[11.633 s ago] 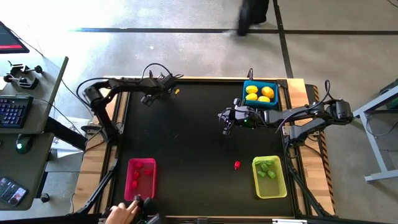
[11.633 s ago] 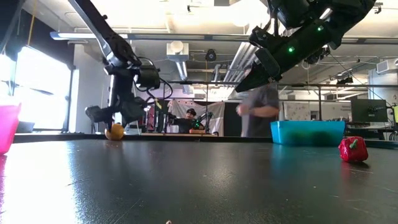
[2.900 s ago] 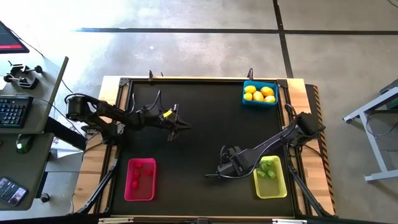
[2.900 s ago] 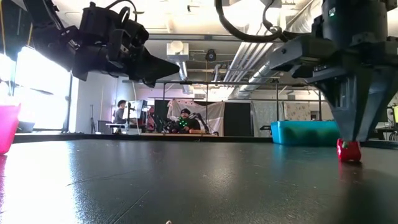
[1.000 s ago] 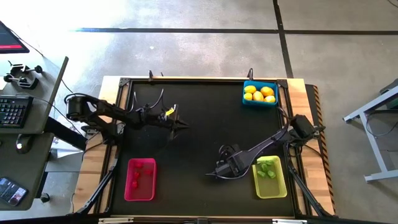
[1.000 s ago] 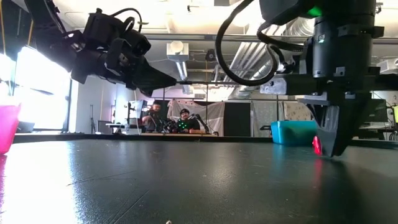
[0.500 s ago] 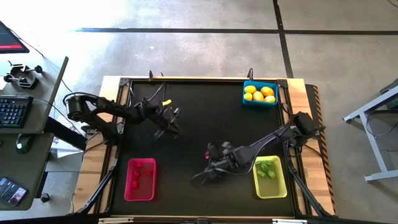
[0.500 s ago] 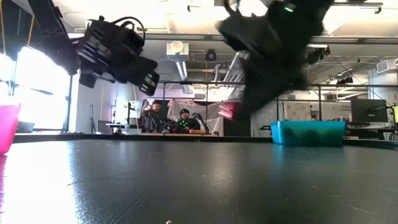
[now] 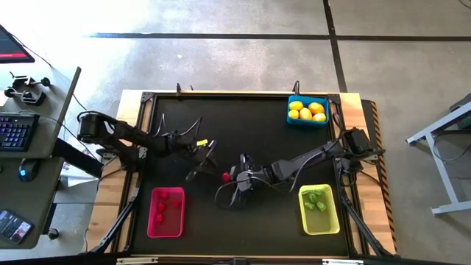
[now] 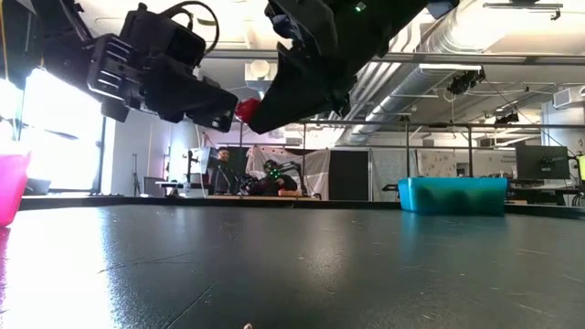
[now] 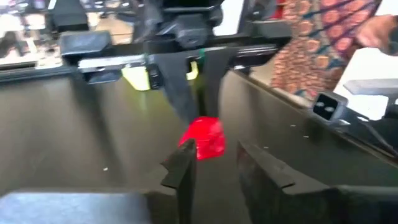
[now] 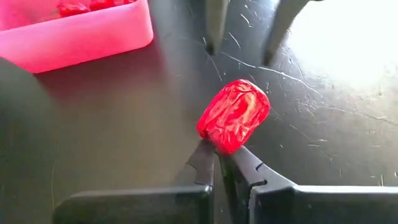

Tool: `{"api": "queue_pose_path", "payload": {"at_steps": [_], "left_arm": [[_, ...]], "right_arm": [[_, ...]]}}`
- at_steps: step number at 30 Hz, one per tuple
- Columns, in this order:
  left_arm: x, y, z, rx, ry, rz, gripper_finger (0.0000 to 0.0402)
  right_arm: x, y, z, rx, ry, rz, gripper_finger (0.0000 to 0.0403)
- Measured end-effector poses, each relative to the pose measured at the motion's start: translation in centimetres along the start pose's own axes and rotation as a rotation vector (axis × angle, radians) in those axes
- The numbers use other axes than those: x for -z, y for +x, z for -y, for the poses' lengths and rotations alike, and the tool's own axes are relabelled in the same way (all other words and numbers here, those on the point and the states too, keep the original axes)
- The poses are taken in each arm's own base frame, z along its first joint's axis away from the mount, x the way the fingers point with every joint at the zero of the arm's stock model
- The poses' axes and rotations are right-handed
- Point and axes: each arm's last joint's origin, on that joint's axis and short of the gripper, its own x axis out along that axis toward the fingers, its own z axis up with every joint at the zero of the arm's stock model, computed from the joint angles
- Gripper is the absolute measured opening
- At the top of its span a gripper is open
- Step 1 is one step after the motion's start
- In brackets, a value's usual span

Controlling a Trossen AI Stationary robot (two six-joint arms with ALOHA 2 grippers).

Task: Sort produce into baskets
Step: Put the red chili pepper into the red bin

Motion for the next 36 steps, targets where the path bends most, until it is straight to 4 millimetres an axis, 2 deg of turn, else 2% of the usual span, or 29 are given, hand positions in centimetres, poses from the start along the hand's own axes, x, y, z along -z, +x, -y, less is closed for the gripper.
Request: {"api": "queue_pose_path", "payload": {"at_steps": [6, 15, 20, 32, 36], "left_arm": [[0.0, 0.4, 0.3, -0.052, -0.056, -0.015, 0.0131], [-0.2, 1.3, 1.3, 0.001, -0.065, -0.047, 0.0123], [-0.4, 1.4, 1.4, -0.006, -0.09, -0.04, 0.0101], [-0.4, 1.6, 1.6, 0.003, -0.094, -0.035, 0.0012], [-0.4, 1.6, 1.6, 0.006, -0.08, -0.036, 0.0003]], "right_arm": [[-0.2, 0.0, -0.1, -0.015, -0.02, 0.015, 0.0001], [-0.5, 0.0, -0.3, -0.037, -0.05, 0.047, 0.0], [-0.5, 0.0, -0.3, -0.037, -0.058, 0.047, 0.0], [-0.5, 0.0, -0.3, -0.037, -0.061, 0.047, 0.0], [-0.5, 0.0, -0.3, -0.036, -0.05, 0.047, 0.0005]]}}
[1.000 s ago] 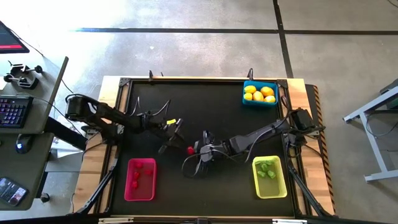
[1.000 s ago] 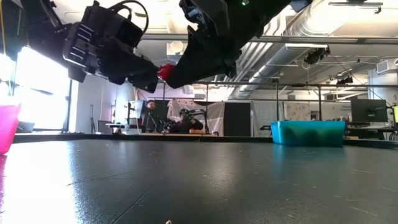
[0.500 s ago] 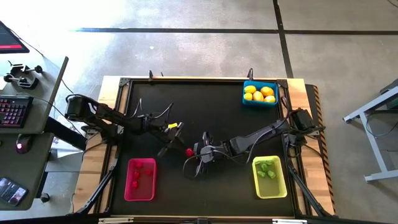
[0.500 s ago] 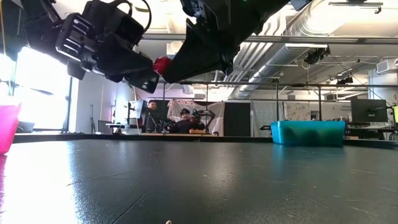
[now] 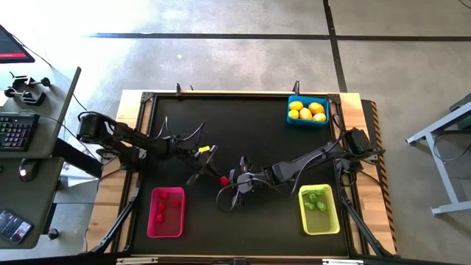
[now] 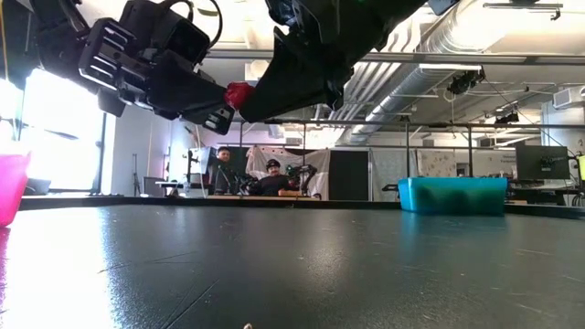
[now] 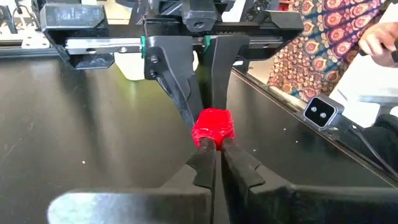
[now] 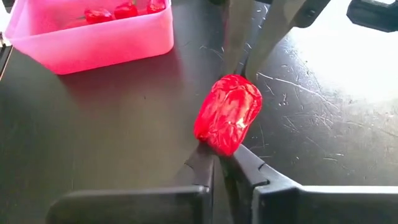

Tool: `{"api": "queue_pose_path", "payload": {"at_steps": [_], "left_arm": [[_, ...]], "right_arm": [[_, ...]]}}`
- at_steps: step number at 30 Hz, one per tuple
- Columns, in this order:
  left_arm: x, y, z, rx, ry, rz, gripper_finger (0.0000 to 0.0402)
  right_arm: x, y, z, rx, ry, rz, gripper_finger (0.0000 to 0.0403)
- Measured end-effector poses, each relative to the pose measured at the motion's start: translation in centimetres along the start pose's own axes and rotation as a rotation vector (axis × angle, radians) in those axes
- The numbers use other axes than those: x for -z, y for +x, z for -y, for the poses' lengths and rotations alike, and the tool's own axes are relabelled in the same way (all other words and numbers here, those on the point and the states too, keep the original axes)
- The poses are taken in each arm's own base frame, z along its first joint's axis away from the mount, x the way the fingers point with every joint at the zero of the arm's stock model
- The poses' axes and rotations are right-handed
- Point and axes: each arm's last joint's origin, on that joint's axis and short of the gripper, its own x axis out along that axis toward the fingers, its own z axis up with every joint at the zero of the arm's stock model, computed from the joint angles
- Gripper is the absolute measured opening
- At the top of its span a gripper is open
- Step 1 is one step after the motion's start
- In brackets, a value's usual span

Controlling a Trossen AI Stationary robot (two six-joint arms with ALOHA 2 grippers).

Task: Sort produce into baskets
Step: Put the red chili pepper into the red bin

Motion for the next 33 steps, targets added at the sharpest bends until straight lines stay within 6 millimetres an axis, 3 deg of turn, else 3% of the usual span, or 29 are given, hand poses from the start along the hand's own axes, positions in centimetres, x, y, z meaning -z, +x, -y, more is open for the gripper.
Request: {"api": "queue_pose_path", "payload": {"at_steps": [4, 12, 16, 26, 33], "left_arm": [[0.0, -0.1, -0.1, -0.002, 0.009, 0.002, 0.0001], [-0.7, -0.7, -0.4, -0.018, 0.02, 0.028, 0.0001], [-1.4, -1.2, -0.1, -0.021, 0.041, 0.038, 0.0001], [-0.5, -1.8, 1.0, -0.073, -0.001, -0.139, 0.0003], [-0.2, -1.6, 1.4, -0.096, 0.011, -0.183, 0.004]], "right_arm": [[0.0, 0.0, 0.0, 0.007, 0.017, 0.001, 0.0039], [0.0, -0.1, -0.1, 0.021, 0.022, 0.014, 0.0169], [0.0, -0.2, -0.1, 0.019, 0.013, 0.009, 0.0213], [0.5, -0.1, 0.1, 0.031, 0.072, -0.042, 0.0209], [2.2, 2.4, 0.9, 0.076, 0.053, -0.116, 0.022]]}}
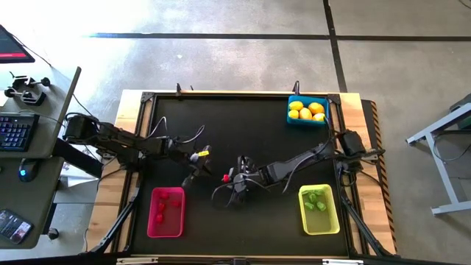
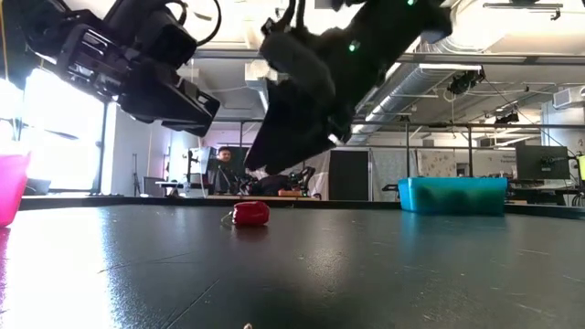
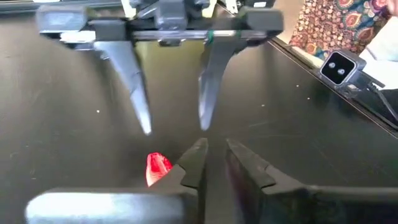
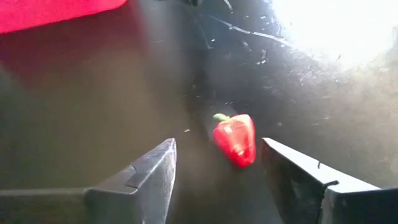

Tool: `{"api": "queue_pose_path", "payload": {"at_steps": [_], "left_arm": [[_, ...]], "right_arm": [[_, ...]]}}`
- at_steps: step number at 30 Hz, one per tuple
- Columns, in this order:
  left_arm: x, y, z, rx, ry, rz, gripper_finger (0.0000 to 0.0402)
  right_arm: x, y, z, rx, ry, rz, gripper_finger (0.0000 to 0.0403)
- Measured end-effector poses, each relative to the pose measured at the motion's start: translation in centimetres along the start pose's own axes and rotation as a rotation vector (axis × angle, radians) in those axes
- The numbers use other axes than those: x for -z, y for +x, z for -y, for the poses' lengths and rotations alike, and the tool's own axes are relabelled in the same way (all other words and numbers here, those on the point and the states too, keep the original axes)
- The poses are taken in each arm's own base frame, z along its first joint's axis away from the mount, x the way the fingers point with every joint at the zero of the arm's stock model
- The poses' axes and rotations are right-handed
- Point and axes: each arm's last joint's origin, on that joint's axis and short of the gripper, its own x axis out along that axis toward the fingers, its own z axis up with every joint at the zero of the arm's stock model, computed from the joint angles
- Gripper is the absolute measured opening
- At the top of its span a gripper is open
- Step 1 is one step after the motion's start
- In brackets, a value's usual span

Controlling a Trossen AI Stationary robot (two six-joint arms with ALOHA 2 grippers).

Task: Sort produce into baskets
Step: Put the red chili pepper into the red bin

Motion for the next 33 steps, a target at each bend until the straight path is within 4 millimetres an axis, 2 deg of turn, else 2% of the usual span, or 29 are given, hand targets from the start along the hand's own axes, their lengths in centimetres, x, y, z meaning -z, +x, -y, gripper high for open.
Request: {"api": "queue_pose_path", "payload": {"at_steps": [7, 13, 16, 19, 26, 28, 33], "left_arm": [[1.0, -0.2, 0.2, -0.004, -0.009, 0.001, 0.0091], [1.9, -0.6, 0.4, -0.014, -0.006, 0.03, 0.0117], [2.1, -0.6, 0.5, -0.021, -0.022, 0.028, 0.012], [2.1, -0.6, 0.4, -0.046, -0.028, 0.021, 0.012], [2.1, -0.6, 0.4, -0.051, -0.035, 0.021, 0.012], [2.0, -0.6, 0.4, -0.052, -0.032, 0.028, 0.012], [1.6, -0.6, 0.4, -0.091, 0.051, 0.06, 0.012]], "right_arm": [[-0.2, 2.1, 2.6, 0.002, -0.06, -0.049, 0.024], [0.0, 3.5, 4.2, -0.091, -0.09, -0.118, 0.0229], [0.2, 3.9, 4.4, -0.114, -0.094, -0.128, 0.0206], [0.2, 4.0, 4.3, -0.111, -0.11, -0.124, 0.0167], [0.0, 3.9, 3.6, -0.125, -0.11, -0.083, 0.0021], [-0.1, 3.5, 3.2, -0.112, -0.105, -0.068, 0.0013], [-1.0, 2.1, 2.4, -0.094, -0.037, 0.002, 0.0032]]}}
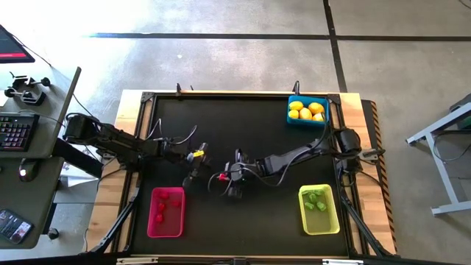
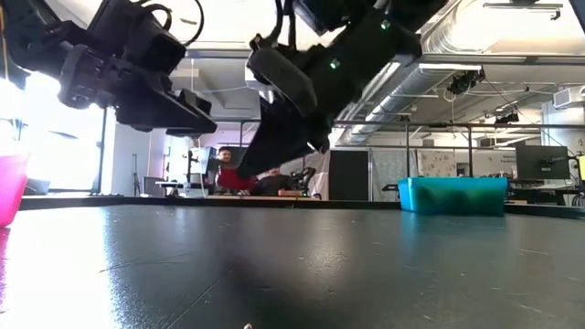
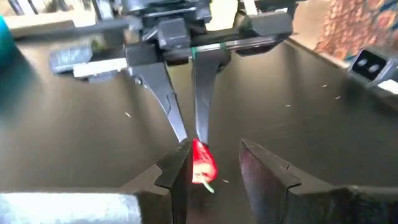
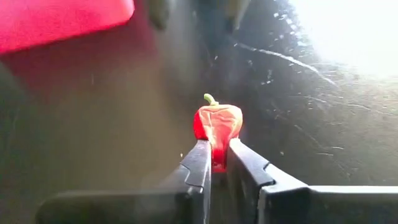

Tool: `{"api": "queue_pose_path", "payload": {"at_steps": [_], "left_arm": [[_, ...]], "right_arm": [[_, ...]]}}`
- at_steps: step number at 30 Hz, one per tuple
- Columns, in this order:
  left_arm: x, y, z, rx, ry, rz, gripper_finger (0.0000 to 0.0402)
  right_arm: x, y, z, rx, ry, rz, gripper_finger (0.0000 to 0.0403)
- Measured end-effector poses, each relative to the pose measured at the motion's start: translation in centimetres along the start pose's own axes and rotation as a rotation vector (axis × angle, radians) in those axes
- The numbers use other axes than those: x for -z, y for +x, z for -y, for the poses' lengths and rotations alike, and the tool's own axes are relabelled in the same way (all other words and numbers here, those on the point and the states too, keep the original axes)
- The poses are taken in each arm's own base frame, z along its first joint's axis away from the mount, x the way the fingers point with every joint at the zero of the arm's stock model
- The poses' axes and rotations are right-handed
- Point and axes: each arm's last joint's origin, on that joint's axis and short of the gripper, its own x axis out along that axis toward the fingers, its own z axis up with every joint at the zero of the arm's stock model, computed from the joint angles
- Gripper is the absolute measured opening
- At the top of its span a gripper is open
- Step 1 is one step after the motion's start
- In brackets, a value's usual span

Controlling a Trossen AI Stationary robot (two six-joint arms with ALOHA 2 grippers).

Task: Sort produce into baskets
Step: Put the red chili pepper into the red bin

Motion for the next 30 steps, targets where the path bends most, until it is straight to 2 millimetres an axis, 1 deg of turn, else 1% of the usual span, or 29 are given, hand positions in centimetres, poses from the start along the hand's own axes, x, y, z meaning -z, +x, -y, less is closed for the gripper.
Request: {"api": "queue_pose_path", "payload": {"at_steps": [4, 7, 10, 13, 24, 30], "left_arm": [[-0.2, 0.2, 0.6, -0.046, 0.202, -0.008, 0.012], [-0.2, 0.4, 1.1, -0.105, 0.345, -0.033, 0.012], [-0.3, 0.6, 1.7, -0.142, 0.46, -0.056, 0.012], [-0.4, 0.7, 2.3, -0.176, 0.549, -0.078, 0.0126], [-0.4, 0.9, 3.4, -0.265, 0.688, -0.136, 0.0189], [-0.4, 0.9, 3.5, -0.266, 0.701, -0.14, 0.0195]], "right_arm": [[-0.7, -0.7, -0.3, -0.007, 0.061, 0.055, 0.0016], [-1.4, -1.4, -0.4, -0.019, 0.145, 0.086, 0.0005], [-1.6, -1.6, -0.4, -0.021, 0.192, 0.105, 0.0005], [-1.9, -1.7, -0.4, -0.029, 0.204, 0.124, 0.0007], [-2.4, -2.0, -0.5, -0.042, 0.292, 0.167, 0.0009], [-2.8, -2.0, -0.6, -0.061, 0.304, 0.207, 0.0009]]}}
